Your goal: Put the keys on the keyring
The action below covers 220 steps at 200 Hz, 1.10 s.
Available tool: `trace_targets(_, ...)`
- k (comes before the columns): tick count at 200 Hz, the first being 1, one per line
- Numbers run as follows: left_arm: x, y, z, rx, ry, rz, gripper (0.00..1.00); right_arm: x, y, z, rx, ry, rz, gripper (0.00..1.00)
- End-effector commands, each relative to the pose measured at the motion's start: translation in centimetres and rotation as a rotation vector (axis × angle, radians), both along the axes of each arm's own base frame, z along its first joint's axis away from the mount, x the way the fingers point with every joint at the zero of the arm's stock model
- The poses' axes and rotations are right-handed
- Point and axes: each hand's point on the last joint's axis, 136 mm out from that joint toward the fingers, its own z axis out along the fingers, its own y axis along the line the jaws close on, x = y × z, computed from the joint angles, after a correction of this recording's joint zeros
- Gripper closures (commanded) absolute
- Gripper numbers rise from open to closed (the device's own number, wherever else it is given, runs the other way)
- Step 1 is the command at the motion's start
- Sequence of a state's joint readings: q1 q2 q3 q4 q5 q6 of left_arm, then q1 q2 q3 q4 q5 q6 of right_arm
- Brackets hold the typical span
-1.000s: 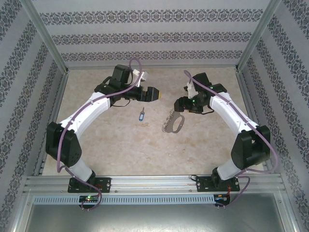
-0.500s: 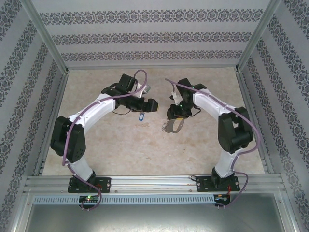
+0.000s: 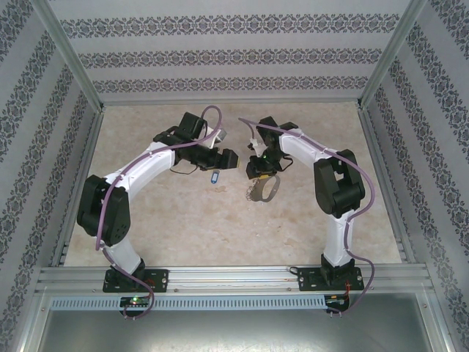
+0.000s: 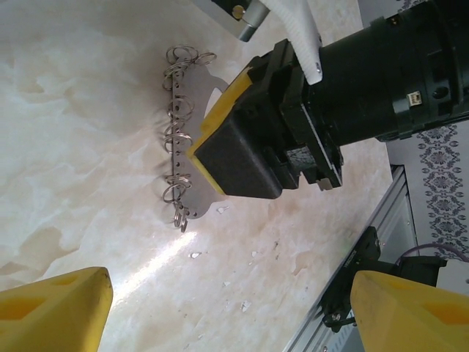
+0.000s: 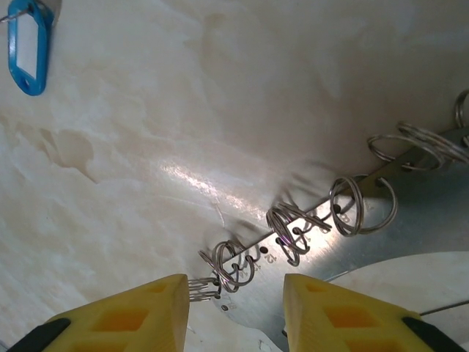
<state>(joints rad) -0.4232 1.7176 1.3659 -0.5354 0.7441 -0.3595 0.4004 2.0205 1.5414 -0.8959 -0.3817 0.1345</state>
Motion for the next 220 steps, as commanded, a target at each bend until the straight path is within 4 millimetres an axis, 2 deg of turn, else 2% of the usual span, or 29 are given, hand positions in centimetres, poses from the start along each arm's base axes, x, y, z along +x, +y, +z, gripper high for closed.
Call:
trace_targets(1,0.4,0.6,0.7,-0.008,-0.023,0.026,0.15,-1.3,-0.7,-0.8,-0.04,0.049,-0.003,0.59)
trace_targets(46,0.7,0.4,0.9,-0.022,-0.029,0.025,0.16,-1.9,-0.8,-2.5,-0.055,0.096,-0.014,0.6)
trace_targets(136,0.3,1.0,1.2,-0.03,-0.034,0.038,0.16,-0.8,-0.7,-4.6,-0.08,0.1,-0.009,0.63)
trace_targets(183,0.1,1.1,0.9,-0.03,-0.029,0.045,0.16,-0.5,-0.4,-4.5,-0.078,0.09,0.005,0.75)
trace_targets(220,0.1,1.2,0.9,-0.033,-0.026,0.049,0.16,-0.9,-0.3,-4.2,-0.075,0.08,0.011,0.79)
